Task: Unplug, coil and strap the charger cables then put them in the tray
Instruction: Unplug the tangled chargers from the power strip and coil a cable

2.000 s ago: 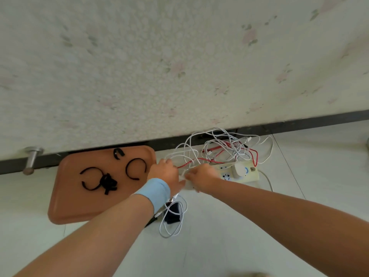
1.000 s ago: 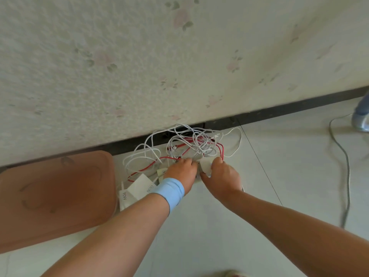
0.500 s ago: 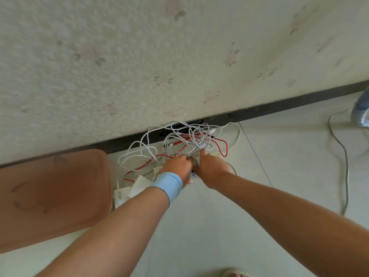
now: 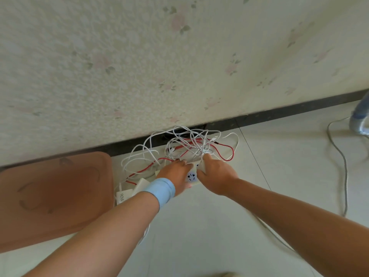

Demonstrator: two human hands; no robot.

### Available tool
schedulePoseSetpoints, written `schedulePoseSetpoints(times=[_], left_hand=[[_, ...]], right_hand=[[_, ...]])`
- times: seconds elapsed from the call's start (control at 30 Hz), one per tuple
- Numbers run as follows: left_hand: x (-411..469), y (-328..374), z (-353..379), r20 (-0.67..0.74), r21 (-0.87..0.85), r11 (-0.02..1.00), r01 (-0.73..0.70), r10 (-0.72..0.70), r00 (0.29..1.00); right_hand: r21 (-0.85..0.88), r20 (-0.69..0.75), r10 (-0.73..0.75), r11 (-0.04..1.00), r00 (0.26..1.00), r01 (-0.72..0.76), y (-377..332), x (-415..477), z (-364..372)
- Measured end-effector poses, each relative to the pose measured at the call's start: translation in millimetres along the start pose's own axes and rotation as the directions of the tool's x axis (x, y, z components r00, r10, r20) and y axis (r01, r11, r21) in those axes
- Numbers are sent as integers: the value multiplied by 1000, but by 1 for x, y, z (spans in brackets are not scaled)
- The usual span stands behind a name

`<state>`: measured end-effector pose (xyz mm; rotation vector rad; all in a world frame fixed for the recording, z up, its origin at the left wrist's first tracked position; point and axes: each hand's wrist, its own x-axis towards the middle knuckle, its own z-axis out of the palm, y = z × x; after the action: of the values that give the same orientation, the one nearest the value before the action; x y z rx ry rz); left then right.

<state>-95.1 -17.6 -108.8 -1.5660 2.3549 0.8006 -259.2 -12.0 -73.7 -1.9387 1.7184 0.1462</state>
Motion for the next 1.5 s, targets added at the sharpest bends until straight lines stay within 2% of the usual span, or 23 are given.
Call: schedulePoseSetpoints(times=[0.13, 0.2, 0.3, 0.4, 0.5, 0.6, 0.67, 0.73, 0.8, 0.83, 0.93, 0.97, 1.1, 1.17, 1.23, 1.3, 1.5], left_hand=[[-22, -13, -9, -167, -184, 978, -100, 69, 983], [-30, -15, -18, -231, -325, 945, -38, -40, 972], [-38, -22, -33, -155, -600, 795, 90, -226, 962], [-46, -35, -46, -15, -757, 640, 134, -221, 975], [-58, -53, -62, 23, -769, 611, 187, -265, 964], [-73, -75, -72, 99, -741, 609, 283, -317, 943], [-86, -89, -73, 142, -665, 666, 337, -330, 933], [-98, -102, -73, 175, -652, 662, 369, -342, 923], [-110, -109, -75, 213, -719, 588, 370, -321, 923], [-116, -112, -78, 224, -754, 544, 367, -312, 923], [-127, -123, -87, 154, -770, 545, 330, -344, 926], [-131, -128, -88, 132, -756, 564, 331, -364, 922], [-150, -138, -80, 190, -675, 628, 386, -358, 914], [-159, -140, -76, 232, -653, 639, 407, -343, 910], [-166, -141, -79, 264, -728, 553, 407, -322, 909], [-174, -138, -92, 288, -800, 453, 394, -286, 914], [-215, -122, -165, 128, -824, 502, 265, -291, 948]], right_hand=[[11, 96, -63, 998, 993, 63, -16, -10, 7], [50, 138, -106, 994, 985, 100, -32, -13, 8], [123, 140, -143, 984, 980, 126, -53, -11, 9], [172, 128, -228, 964, 965, 205, -73, -10, 9], [370, 90, -178, 919, 980, 133, -92, -7, 10], [570, 59, -86, 821, 995, 37, -109, -4, 13], [475, -61, -88, 873, 994, 107, -116, -2, 11], [225, -181, -185, 948, 966, 224, -122, -1, 8], [12, -155, -322, 945, 934, 327, -128, 3, 7], [-18, -87, -357, 934, 930, 357, -133, 5, 7], [91, 178, -289, 957, 941, 277, -151, 9, 8], [111, 211, -283, 958, 936, 265, -157, 9, 11], [92, 175, -377, 926, 910, 366, -183, 10, 14], [94, 183, -374, 927, 909, 363, -198, 10, 12], [167, 146, -327, 938, 934, 303, -211, 11, 6], [169, 113, -336, 934, 935, 315, -220, 13, -4], [103, 159, -384, 923, 909, 372, -255, -7, -74]])
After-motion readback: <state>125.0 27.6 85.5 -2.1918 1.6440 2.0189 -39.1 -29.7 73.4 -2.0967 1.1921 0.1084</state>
